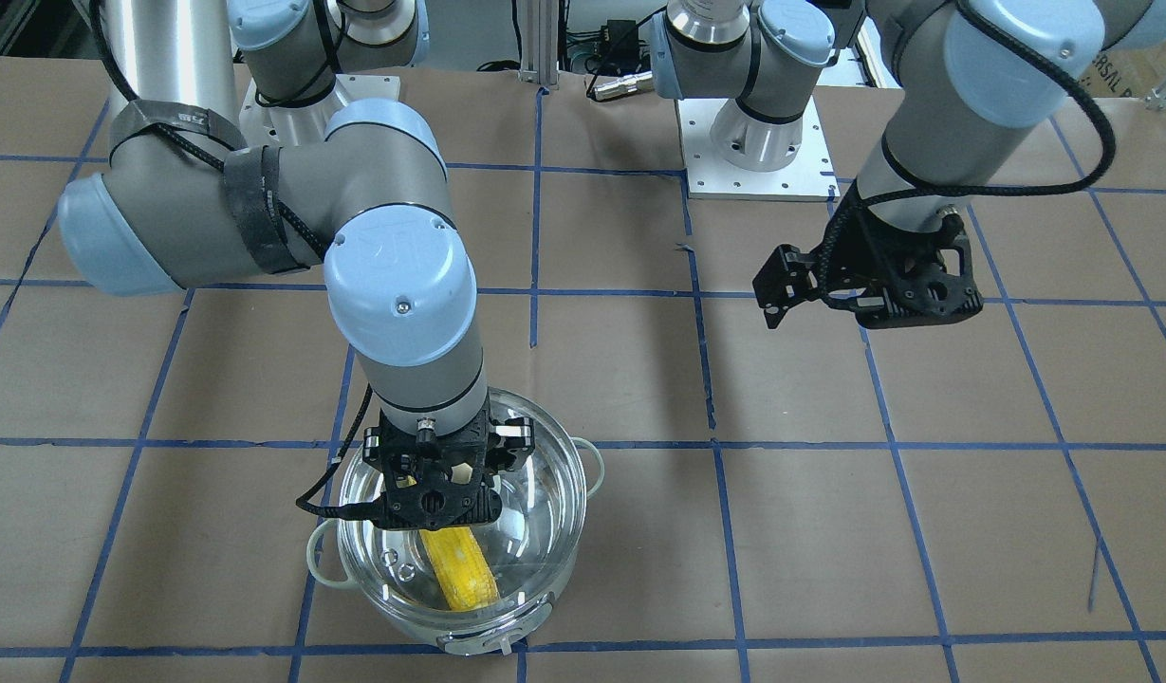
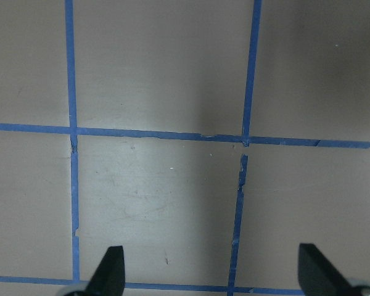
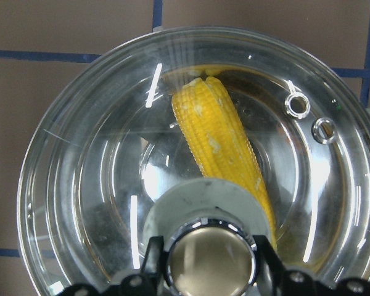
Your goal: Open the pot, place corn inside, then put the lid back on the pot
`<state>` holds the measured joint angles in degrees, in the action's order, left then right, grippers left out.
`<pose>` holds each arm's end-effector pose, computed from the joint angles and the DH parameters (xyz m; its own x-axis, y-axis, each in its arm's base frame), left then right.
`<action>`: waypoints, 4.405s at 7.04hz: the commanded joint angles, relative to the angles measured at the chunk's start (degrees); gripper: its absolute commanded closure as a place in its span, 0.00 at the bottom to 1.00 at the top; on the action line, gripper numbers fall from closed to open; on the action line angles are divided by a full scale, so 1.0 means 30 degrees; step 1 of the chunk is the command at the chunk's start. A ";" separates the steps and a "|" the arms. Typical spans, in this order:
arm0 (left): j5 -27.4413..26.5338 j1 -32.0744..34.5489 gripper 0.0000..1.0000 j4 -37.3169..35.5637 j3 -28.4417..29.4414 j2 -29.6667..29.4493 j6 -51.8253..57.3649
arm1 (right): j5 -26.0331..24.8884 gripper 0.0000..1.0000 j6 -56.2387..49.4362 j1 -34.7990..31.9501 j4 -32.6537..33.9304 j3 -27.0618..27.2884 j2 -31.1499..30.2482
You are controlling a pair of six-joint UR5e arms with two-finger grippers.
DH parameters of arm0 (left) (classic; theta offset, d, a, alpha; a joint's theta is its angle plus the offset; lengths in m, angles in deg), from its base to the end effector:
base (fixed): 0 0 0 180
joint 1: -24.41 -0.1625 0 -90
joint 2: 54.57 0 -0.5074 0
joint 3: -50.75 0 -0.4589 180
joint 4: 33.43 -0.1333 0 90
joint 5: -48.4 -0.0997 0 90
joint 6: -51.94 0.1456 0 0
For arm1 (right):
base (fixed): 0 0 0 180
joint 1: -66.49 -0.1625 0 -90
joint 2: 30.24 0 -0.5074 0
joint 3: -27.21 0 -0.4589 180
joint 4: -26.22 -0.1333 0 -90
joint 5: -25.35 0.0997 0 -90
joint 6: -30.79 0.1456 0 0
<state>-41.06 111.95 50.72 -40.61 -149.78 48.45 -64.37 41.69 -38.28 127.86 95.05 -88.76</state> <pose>-0.1088 -0.6051 0.4685 -0.9946 -0.1038 0.0086 -0.1037 0.9945 0.0131 0.3395 -0.7619 0.3795 -0.9976 -0.0678 -0.0124 -0.0673 0.9970 -0.0388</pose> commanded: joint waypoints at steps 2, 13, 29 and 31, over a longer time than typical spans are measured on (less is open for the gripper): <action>-0.0004 0.0648 0.00 -0.0014 -0.0101 0.0273 -0.0507 | 0.0549 0.84 -0.0146 0.0001 -0.0040 0.0033 0.0054; -0.0004 0.0178 0.00 -0.0015 -0.0367 0.0303 -0.0300 | 0.0548 0.84 0.0030 0.0353 -0.0040 0.0004 0.0318; 0.0025 0.0178 0.00 -0.0191 0.0043 0.0038 -0.0300 | 0.0607 0.12 0.0030 0.0178 -0.0361 0.0063 0.0114; 0.0025 0.0207 0.00 -0.0190 -0.0309 0.0361 -0.0300 | 0.0636 0.12 0.0059 -0.0055 -0.0362 -0.0403 -0.0033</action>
<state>-40.99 112.54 50.15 -41.16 -148.99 47.56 -62.48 41.83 -37.95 126.80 94.80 -88.66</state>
